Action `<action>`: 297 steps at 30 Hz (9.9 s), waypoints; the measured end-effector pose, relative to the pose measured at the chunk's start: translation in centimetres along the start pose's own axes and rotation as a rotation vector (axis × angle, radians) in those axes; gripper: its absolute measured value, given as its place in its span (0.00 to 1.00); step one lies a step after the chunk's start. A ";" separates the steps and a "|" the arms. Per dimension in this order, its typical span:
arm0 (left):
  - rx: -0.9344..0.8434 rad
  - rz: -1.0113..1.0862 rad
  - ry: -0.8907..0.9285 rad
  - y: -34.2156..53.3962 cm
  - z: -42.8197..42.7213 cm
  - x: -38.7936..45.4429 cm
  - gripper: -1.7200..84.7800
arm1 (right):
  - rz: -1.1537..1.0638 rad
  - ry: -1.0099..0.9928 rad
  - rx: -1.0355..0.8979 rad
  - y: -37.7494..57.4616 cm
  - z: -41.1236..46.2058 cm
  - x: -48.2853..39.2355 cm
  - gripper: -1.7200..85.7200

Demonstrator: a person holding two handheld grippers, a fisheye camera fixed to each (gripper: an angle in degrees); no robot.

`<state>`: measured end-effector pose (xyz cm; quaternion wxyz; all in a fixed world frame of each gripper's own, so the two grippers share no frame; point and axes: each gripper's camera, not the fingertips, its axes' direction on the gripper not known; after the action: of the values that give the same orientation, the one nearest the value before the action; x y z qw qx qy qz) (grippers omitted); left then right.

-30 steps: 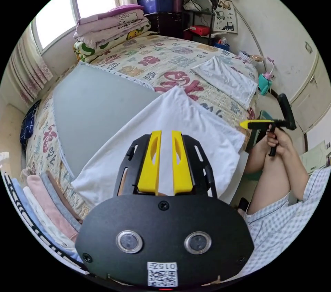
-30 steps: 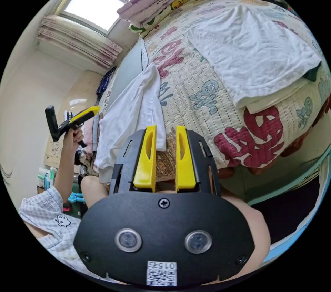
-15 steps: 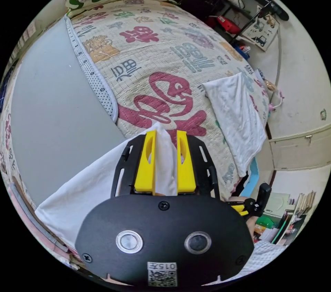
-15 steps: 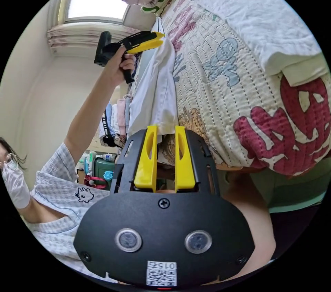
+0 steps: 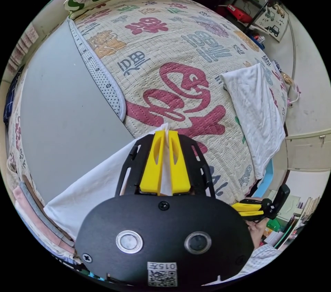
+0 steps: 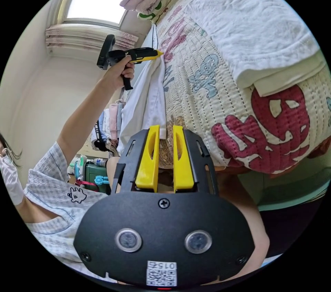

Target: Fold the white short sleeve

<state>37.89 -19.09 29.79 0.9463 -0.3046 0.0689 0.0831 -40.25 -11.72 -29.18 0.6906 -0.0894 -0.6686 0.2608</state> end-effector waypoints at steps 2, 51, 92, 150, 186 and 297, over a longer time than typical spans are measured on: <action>-0.001 -0.039 0.036 0.0 -0.2 -0.5 0.02 | 0.008 -0.022 -0.004 0.1 -0.1 0.4 0.11; 0.552 -0.399 0.378 36.5 -11.5 -40.4 0.03 | -0.708 0.052 -0.341 25.9 24.6 6.0 0.02; 0.321 -0.294 0.157 40.4 -8.0 -41.0 0.06 | -0.724 0.432 -0.423 36.1 18.7 60.1 0.02; 0.611 -0.811 0.523 54.5 -2.9 -41.1 0.01 | -0.473 1.877 -0.067 29.5 17.0 106.8 0.01; 0.593 -0.778 0.544 52.8 0.2 -38.7 0.01 | -0.486 1.936 0.162 34.9 3.0 108.1 0.01; 0.598 -0.756 0.604 50.8 0.4 -41.6 0.01 | -0.505 2.010 0.202 31.3 24.2 98.0 0.01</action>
<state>-12.81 17.02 8.98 0.8937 -0.0372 0.2432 -0.3752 -74.18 56.36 44.15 0.9680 -0.0647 0.2404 -0.0312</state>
